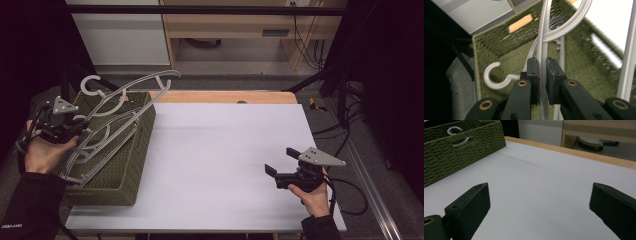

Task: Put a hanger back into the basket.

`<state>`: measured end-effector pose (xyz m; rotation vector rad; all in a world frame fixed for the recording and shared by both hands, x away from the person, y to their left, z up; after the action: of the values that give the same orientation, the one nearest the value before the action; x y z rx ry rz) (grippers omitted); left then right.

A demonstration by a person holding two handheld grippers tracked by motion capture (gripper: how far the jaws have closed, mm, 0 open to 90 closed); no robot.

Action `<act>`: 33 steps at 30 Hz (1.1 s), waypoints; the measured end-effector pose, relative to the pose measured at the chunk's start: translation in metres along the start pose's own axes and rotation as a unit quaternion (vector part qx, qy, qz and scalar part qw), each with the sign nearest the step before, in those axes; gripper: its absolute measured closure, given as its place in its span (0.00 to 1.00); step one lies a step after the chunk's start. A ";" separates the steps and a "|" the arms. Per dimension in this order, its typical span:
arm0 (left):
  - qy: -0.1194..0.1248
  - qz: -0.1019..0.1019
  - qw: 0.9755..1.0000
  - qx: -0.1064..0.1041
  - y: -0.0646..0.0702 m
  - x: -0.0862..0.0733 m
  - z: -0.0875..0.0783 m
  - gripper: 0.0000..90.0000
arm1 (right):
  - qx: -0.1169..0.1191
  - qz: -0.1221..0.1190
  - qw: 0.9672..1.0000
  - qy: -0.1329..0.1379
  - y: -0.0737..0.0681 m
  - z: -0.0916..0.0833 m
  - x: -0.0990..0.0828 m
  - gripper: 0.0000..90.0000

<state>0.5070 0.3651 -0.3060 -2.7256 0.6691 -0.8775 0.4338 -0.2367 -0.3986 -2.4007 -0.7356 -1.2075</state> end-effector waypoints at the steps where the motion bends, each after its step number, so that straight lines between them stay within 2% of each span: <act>1: -0.003 -0.003 1.000 0.002 -0.002 -0.002 0.002 0.91 | -0.001 -0.002 1.000 0.000 0.000 0.001 0.000 0.04; 5: -0.009 -0.008 1.000 0.019 -0.014 -0.010 0.007 0.91 | -0.003 0.002 1.000 0.000 0.000 0.001 0.000 0.04; 12: -0.019 -0.021 0.999 0.032 -0.029 -0.023 0.019 0.91 | -0.004 0.003 1.000 0.002 0.001 0.000 0.000 0.04; 19: -0.033 -0.026 0.999 0.034 -0.033 -0.034 0.030 0.91 | -0.005 0.004 1.000 0.000 0.002 0.000 0.000 0.04; 21: -0.038 -0.024 0.998 0.040 -0.035 -0.038 0.032 0.91 | -0.004 0.005 1.000 0.000 0.002 0.000 0.000 0.04; 26: -0.049 -0.035 0.997 0.048 -0.042 -0.049 0.037 0.91 | -0.006 0.004 1.000 0.001 0.002 0.000 0.000 0.04; 33: -0.072 -0.038 0.995 0.058 -0.048 -0.061 0.046 0.91 | -0.006 0.003 1.000 -0.001 0.002 0.001 0.000 0.04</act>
<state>0.5072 0.4382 -0.3581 -2.6927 0.4745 -0.7040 0.4351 -0.2377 -0.3995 -2.4133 -0.7232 -1.2097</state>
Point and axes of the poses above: each handheld gripper's, and its own axes: z roughly forward along the jaws, x roughly out of its top, y roughly to its right, the point moved 2 cm from there along z, roughly forward along the jaws, and after that the axes turned 14 degrees about -y, right-handed, at the moved point
